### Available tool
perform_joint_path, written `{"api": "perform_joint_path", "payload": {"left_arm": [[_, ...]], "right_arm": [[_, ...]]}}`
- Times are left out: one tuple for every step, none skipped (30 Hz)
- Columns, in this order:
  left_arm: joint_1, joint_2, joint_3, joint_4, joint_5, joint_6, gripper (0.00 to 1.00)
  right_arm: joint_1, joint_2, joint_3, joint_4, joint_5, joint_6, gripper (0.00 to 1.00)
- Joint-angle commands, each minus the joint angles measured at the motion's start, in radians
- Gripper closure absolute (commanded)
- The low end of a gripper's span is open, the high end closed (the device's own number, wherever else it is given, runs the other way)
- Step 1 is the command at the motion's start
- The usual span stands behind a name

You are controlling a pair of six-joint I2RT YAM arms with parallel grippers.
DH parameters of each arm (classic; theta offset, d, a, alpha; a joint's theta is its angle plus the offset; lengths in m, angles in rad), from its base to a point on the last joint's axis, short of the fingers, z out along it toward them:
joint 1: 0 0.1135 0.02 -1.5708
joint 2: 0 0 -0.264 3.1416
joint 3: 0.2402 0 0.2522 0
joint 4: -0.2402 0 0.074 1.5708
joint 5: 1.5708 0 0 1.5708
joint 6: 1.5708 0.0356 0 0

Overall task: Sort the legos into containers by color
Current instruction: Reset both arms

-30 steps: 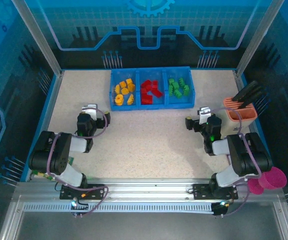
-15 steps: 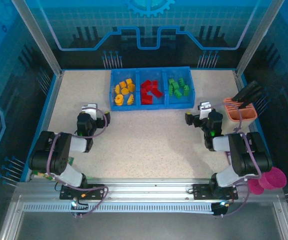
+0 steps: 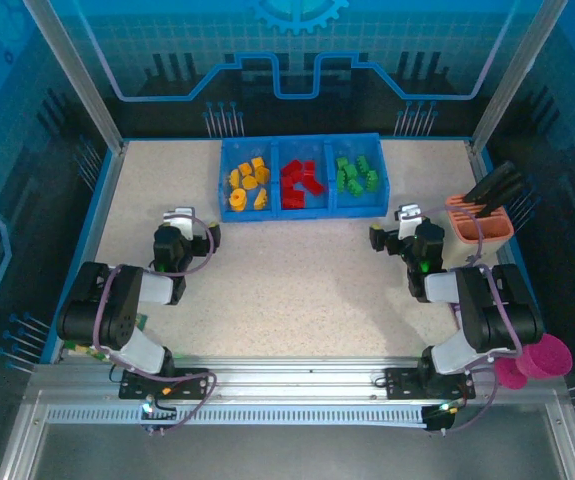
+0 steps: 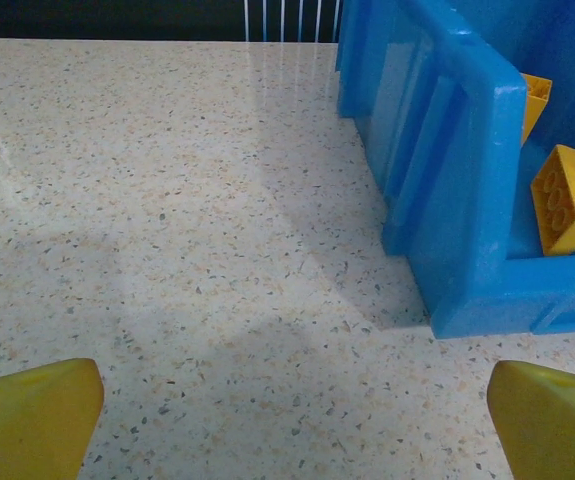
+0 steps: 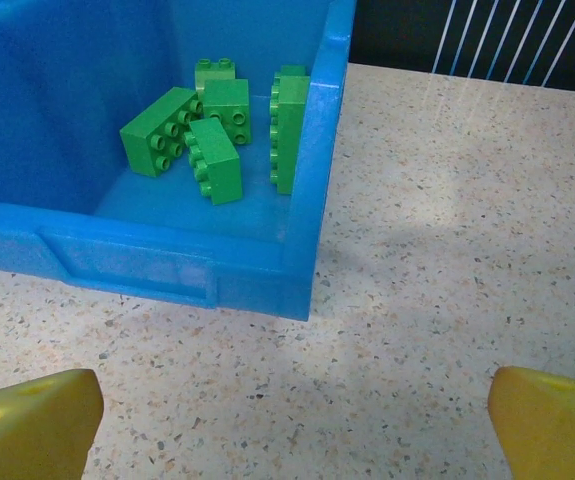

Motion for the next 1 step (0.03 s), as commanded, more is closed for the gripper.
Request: {"api": "perform_joint_path", "payload": {"left_arm": [[0.015, -0.008, 0.022, -0.007, 0.034, -0.019, 0.01]], "right_arm": [[0.000, 0.005, 0.016, 0.014, 0.003, 0.004, 0.00]]}}
